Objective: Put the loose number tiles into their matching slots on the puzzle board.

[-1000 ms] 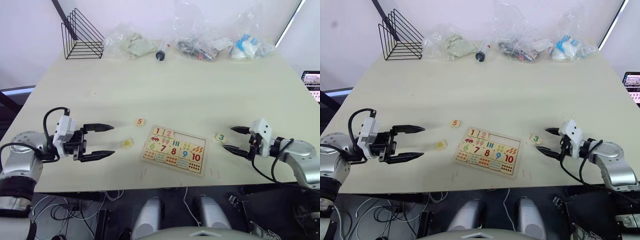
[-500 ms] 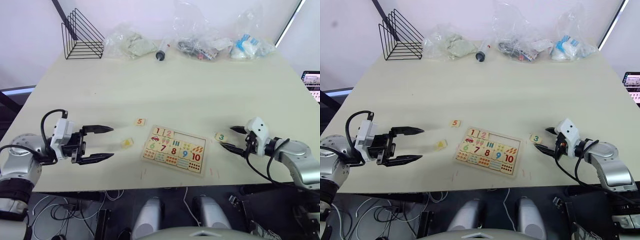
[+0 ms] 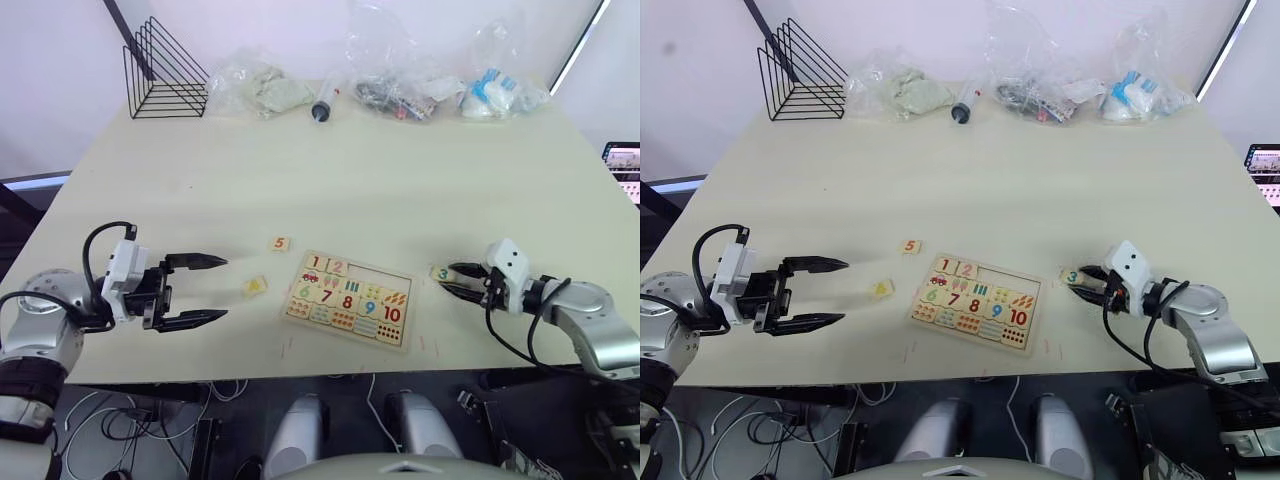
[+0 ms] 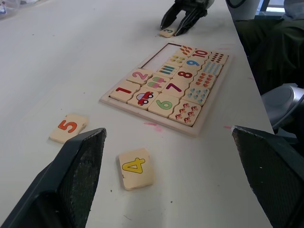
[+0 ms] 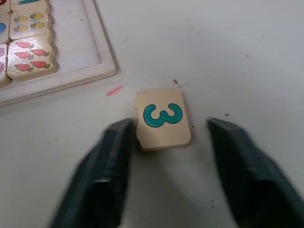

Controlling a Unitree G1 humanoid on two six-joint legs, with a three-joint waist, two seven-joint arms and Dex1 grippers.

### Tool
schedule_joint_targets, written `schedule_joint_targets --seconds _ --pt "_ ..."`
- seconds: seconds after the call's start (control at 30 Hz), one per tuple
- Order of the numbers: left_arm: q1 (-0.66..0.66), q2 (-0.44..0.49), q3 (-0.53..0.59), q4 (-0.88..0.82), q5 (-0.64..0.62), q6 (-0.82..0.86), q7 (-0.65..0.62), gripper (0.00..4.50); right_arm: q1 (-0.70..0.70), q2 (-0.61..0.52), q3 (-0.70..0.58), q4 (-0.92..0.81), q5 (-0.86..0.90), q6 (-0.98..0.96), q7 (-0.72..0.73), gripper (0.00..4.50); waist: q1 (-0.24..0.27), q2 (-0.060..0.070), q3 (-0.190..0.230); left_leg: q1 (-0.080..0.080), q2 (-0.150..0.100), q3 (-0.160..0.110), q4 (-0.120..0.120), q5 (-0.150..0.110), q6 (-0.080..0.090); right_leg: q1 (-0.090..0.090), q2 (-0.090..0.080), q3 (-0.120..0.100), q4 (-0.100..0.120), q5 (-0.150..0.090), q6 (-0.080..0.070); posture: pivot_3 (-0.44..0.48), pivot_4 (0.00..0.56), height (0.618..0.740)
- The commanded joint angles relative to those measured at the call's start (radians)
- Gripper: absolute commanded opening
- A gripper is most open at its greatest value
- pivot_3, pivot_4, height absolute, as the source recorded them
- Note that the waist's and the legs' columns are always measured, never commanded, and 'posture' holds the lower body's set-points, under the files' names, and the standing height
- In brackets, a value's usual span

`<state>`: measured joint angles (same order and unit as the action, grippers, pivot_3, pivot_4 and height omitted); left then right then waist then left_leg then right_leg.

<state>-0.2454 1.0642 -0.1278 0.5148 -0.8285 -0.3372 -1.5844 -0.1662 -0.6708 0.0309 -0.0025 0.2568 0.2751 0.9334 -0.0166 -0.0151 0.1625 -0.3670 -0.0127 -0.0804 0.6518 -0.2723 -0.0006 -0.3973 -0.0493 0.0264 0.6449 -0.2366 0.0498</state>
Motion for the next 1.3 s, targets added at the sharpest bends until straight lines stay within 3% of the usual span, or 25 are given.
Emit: schedule_joint_targets --seconds 0.03,0.2,0.5,0.73,0.93,1.13,1.3 --pt "0.004 0.023 0.01 0.0 -0.018 -0.023 -0.03 4.5 -0.011 -0.001 -0.005 -0.009 -0.009 -0.006 -0.004 0.83 0.0 0.0 0.0 0.0 0.0 0.0 0.0 0.0 0.0 0.0 0.0 0.0 0.0 0.0 0.0 0.0 0.15 0.74" --pt "0.016 0.016 0.024 -0.005 -0.019 -0.037 -0.03 4.5 -0.016 -0.001 -0.016 -0.038 0.004 0.005 -0.007 0.83 0.0 0.0 0.0 0.0 0.0 0.0 0.0 0.0 0.0 0.0 0.0 0.0 0.0 0.0 0.0 0.0 0.15 0.74" --pt "0.048 0.008 0.056 -0.042 -0.028 -0.025 -0.03 4.5 -0.045 -0.051 0.023 -0.277 0.027 0.182 0.015 0.83 0.0 0.001 0.001 0.0 0.0 0.0 0.0 0.0 0.0 0.0 0.0 0.0 0.0 0.0 0.0 0.0 0.15 0.74" --pt "0.094 -0.001 0.106 -0.074 -0.023 -0.007 -0.03 4.5 -0.175 -0.049 0.138 -0.407 0.0 0.396 -0.048 0.83 0.001 0.001 0.001 -0.001 0.001 -0.002 0.0 0.0 0.0 -0.001 0.0 -0.001 -0.001 0.0 0.0 0.0 0.15 0.74" --pt "0.131 -0.037 0.17 -0.124 -0.001 0.021 -0.03 4.5 -0.361 0.009 0.314 -0.422 -0.038 0.593 -0.079 0.83 -0.007 0.0 0.001 -0.004 0.0 -0.003 0.0 0.0 0.0 -0.004 0.0 -0.001 -0.001 0.0 0.0 0.0 0.15 0.74" --pt "0.157 -0.069 0.238 -0.157 0.027 0.053 -0.03 4.5 -0.466 0.08 0.394 -0.392 -0.053 0.713 -0.127 0.83 -0.002 -0.001 0.0 -0.015 0.0 -0.006 0.001 0.0 0.0 -0.012 -0.001 -0.004 -0.001 0.0 0.0 0.0 0.15 0.74" --pt "0.193 -0.096 0.296 -0.197 0.054 0.085 -0.03 4.5 -0.547 0.133 0.448 -0.351 -0.068 0.816 -0.167 0.83 -0.004 -0.001 0.0 -0.015 -0.001 -0.006 0.001 0.0 0.0 -0.012 -0.001 -0.004 -0.001 0.0 0.0 0.0 0.15 0.74"
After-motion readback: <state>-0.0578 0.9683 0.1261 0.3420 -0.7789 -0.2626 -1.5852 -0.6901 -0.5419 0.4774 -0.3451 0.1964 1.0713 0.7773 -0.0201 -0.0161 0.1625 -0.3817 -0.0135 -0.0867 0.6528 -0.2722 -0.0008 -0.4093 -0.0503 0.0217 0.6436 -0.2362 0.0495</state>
